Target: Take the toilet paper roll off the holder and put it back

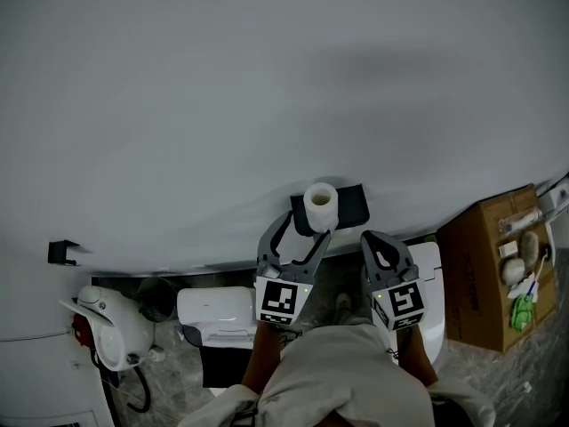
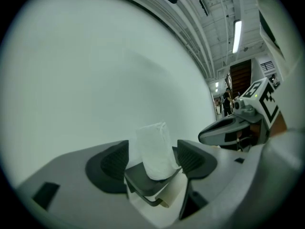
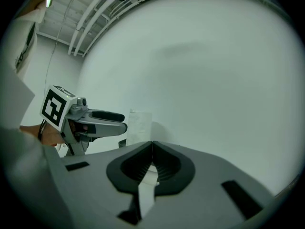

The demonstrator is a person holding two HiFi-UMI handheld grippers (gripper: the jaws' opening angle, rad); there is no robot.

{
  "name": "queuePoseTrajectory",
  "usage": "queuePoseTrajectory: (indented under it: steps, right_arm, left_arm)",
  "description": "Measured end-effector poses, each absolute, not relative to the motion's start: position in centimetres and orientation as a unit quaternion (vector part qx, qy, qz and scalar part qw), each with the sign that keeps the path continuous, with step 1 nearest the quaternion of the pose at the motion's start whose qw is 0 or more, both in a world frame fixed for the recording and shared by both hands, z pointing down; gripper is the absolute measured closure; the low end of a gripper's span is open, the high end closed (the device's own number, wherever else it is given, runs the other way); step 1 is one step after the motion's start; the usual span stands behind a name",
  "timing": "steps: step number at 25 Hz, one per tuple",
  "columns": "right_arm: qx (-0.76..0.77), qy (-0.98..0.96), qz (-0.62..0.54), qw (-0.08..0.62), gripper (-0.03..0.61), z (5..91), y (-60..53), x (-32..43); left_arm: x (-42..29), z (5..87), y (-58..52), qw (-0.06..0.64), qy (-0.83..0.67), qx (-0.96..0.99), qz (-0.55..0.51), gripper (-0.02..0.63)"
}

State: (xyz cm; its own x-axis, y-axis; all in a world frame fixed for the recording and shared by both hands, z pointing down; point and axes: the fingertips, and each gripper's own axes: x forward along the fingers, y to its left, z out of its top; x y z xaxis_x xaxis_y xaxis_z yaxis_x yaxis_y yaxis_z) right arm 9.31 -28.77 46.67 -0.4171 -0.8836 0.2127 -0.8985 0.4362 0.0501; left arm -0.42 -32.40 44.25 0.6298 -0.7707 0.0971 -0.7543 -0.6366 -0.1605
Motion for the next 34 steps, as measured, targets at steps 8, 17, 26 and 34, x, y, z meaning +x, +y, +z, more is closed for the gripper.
queuePoseTrajectory:
  steps: [8, 17, 26, 34]
  right_arm:
    - [0.520, -0.846, 0.025, 0.113, 0.583, 46.5, -26.2, 7.0]
    - [0.523, -0.844, 0.018, 0.118, 0.583, 46.5, -21.7, 4.5]
    - [0.543, -0.831, 0.007, 0.118, 0.583, 46.1, -17.3, 3.2]
    - [0.555, -0.823, -0.002, 0.121, 0.583, 45.5, -16.6, 3.0]
  left_arm:
    - [-2.5, 44.7, -28.8, 0.041, 0.421, -0.903, -0.073, 0.356]
    - [-4.6, 45.0, -24.1, 0.037, 0.414, -0.907, -0.063, 0.379]
    - [-6.6, 45.0, -20.0, 0.040, 0.413, -0.909, -0.050, 0.383]
    - [-7.5, 44.8, -18.7, 0.034, 0.415, -0.909, -0.040, 0.385]
